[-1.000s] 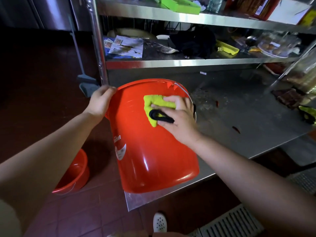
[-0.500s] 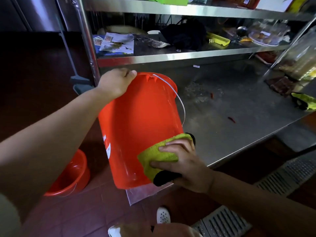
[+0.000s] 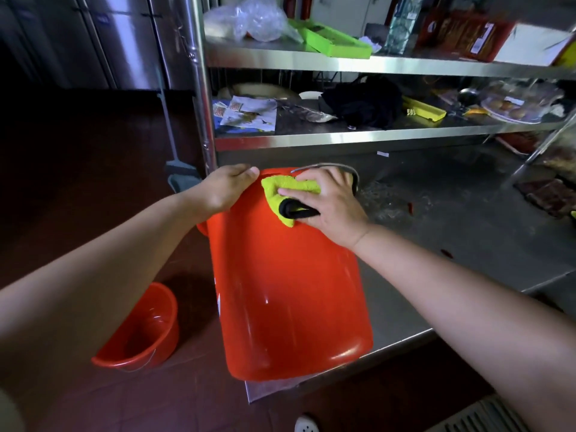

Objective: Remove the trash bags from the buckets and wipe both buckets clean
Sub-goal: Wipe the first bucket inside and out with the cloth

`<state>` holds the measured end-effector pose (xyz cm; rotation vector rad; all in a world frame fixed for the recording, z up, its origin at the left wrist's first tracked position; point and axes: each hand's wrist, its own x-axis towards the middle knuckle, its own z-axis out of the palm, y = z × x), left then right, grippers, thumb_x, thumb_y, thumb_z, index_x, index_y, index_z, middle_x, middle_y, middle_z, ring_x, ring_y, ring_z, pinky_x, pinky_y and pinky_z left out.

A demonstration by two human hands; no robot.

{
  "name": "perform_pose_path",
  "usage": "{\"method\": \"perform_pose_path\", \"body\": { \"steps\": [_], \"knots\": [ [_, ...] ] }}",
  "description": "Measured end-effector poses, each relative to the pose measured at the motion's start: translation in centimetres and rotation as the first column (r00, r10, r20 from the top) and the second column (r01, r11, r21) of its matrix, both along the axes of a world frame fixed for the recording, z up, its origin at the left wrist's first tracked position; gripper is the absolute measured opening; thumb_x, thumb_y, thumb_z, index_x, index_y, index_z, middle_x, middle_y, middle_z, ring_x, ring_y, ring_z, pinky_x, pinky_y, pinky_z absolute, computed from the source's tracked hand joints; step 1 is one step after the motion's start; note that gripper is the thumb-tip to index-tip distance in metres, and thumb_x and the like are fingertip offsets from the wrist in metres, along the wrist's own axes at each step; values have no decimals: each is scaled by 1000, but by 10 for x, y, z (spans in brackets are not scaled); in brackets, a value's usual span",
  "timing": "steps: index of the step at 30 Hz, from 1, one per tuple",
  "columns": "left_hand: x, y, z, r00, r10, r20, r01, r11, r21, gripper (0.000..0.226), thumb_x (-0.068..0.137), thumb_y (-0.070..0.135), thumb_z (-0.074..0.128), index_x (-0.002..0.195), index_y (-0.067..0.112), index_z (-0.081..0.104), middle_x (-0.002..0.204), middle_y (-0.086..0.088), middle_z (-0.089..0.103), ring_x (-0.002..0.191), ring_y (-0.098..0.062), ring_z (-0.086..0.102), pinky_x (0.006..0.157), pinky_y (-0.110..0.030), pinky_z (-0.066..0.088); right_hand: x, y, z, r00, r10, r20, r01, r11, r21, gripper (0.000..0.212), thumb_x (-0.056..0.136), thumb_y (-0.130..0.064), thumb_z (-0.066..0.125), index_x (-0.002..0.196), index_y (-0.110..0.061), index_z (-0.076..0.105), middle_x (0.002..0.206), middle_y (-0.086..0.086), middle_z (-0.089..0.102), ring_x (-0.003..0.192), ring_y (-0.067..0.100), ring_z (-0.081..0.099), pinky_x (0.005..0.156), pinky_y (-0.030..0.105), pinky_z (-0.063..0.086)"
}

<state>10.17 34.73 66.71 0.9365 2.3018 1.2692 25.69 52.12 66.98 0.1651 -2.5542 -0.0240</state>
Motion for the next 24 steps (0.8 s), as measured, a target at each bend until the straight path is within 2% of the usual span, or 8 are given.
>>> {"method": "perform_pose_path", "body": {
  "steps": [4, 6, 9, 13, 16, 18, 20, 24],
  "knots": [
    [2, 2, -18, 999, 22, 44, -22, 1000, 6, 55, 97, 44, 41, 139, 10, 42, 146, -6, 40, 134, -16, 34, 103, -20, 23, 4, -8, -11, 997, -35, 72, 41, 994, -97, 42, 81, -40, 67, 122, -36, 62, 119, 4, 57, 107, 32, 49, 86, 45, 36],
    [5, 5, -26, 1000, -1, 28, 2, 1000, -8, 53, 97, 45, 39, 136, 9, 46, 142, -8, 46, 132, -19, 40, 110, -27, 26, 18, -18, -20, 994, -67, 84, 78, 988, -133, 39, 82, -47, 60, 121, -38, 62, 119, 1, 57, 107, 29, 46, 87, 42, 34],
    [5, 7, -33, 1000, -8, -4, 8, 999, 49, 41, 98, 43, 39, 116, 12, 58, 120, -9, 61, 117, -24, 54, 104, -39, 40, 49, -27, -29, 994, -8, 112, 22, 992, -121, 40, 83, -54, 54, 119, -40, 63, 117, -1, 58, 109, 23, 40, 90, 38, 30],
    [3, 4, -40, 995, -15, -100, 23, 997, 79, 34, 99, 41, 36, 90, 14, 55, 84, 0, 56, 85, -18, 53, 82, -36, 42, 105, -42, -53, 983, 125, 136, -108, 986, -128, 39, 85, -54, 56, 120, -40, 62, 119, -2, 54, 109, 21, 40, 92, 41, 35],
    [4, 3, -43, 989, -1, -145, 12, 997, 73, 36, 100, 41, 35, 93, 12, 56, 85, 0, 55, 84, -15, 51, 81, -32, 39, 129, -48, -60, 964, 213, 157, -195, 974, -118, 41, 87, -56, 50, 124, -39, 59, 123, -4, 47, 110, 21, 39, 87, 46, 42],
    [3, 5, -41, 988, -20, -153, 29, 998, 59, 38, 100, 41, 35, 97, 10, 57, 90, -5, 59, 88, -17, 53, 84, -32, 41, 121, -42, -55, 961, 236, 146, -229, 971, -62, 41, 84, -56, 55, 122, -40, 60, 118, -1, 54, 107, 23, 41, 82, 49, 45],
    [0, 7, -39, 985, -43, -169, 49, 998, 33, 38, 100, 39, 35, 95, 9, 56, 91, -10, 59, 88, -19, 55, 84, -34, 42, 100, -34, -48, 970, 206, 129, -200, 978, -56, 40, 81, -54, 61, 118, -39, 64, 112, 3, 61, 104, 25, 43, 81, 50, 45],
    [2, 10, -36, 987, -48, -156, 56, 997, 47, 32, 100, 35, 36, 87, 11, 54, 84, -6, 56, 82, -16, 52, 77, -30, 42, 45, -13, -26, 994, 4, 105, 6, 995, -97, 38, 80, -54, 61, 116, -41, 64, 113, 1, 60, 103, 26, 45, 82, 46, 39]
  ]
}}
